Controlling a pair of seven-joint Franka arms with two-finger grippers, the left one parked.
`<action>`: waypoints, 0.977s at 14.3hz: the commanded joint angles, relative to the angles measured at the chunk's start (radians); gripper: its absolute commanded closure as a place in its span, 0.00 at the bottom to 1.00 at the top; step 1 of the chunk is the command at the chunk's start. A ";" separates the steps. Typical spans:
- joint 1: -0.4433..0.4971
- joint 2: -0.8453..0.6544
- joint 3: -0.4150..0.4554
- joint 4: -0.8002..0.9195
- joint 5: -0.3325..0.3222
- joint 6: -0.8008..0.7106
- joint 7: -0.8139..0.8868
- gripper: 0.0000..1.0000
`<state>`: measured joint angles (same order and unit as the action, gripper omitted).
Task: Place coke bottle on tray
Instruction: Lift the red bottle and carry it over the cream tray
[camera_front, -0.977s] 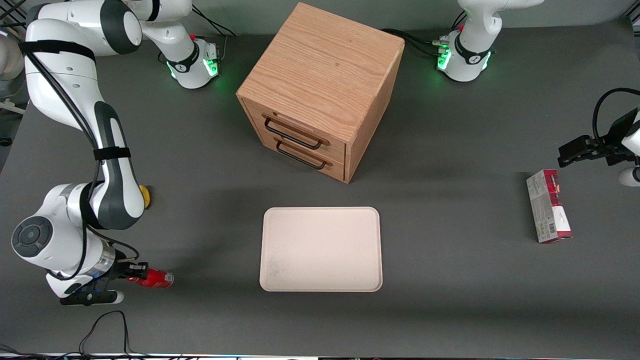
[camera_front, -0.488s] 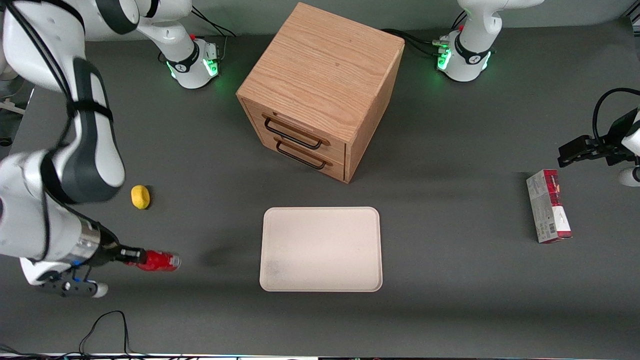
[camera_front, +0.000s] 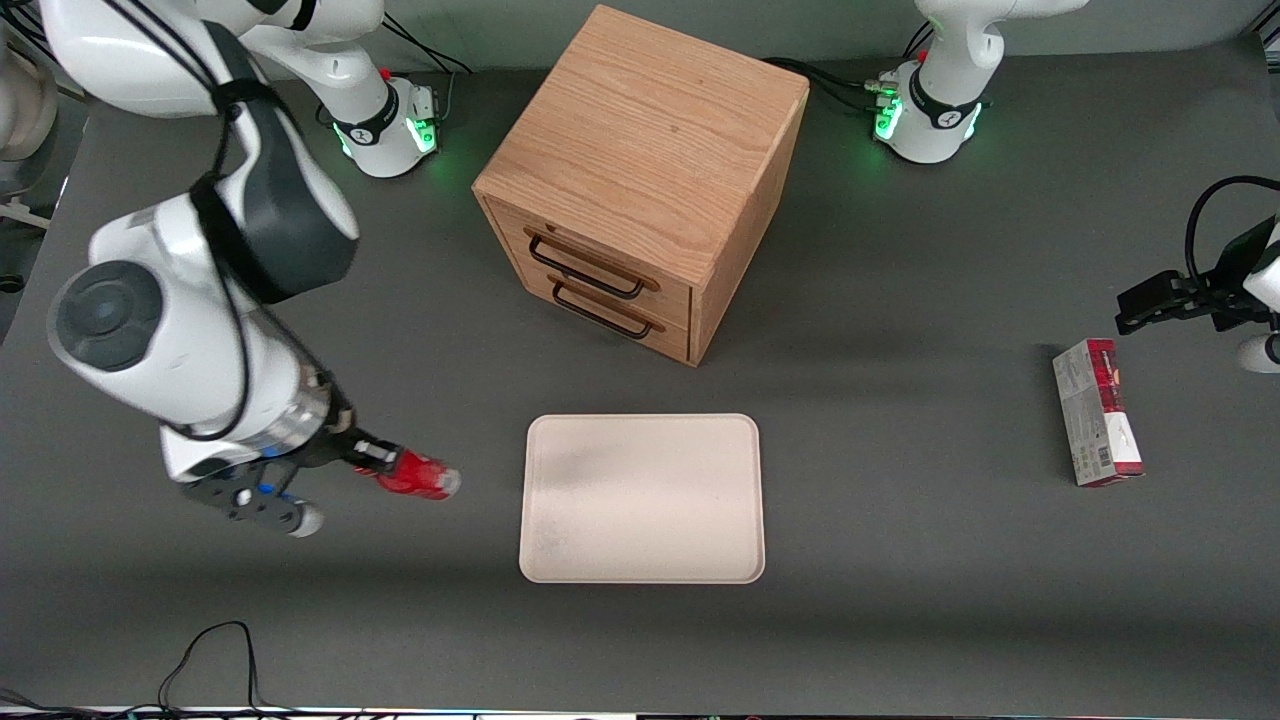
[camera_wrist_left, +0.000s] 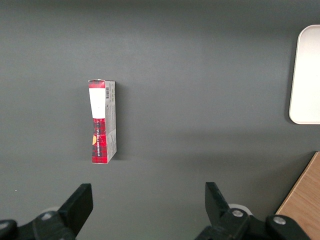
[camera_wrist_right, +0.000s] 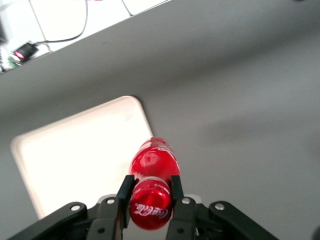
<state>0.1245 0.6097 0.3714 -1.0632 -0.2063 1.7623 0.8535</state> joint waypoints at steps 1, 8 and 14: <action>0.062 0.050 0.011 -0.011 -0.093 0.133 0.165 1.00; 0.144 0.200 -0.020 -0.012 -0.249 0.328 0.205 1.00; 0.145 0.255 -0.022 -0.043 -0.323 0.399 0.202 1.00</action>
<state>0.2572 0.8589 0.3578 -1.1015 -0.4929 2.1264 1.0535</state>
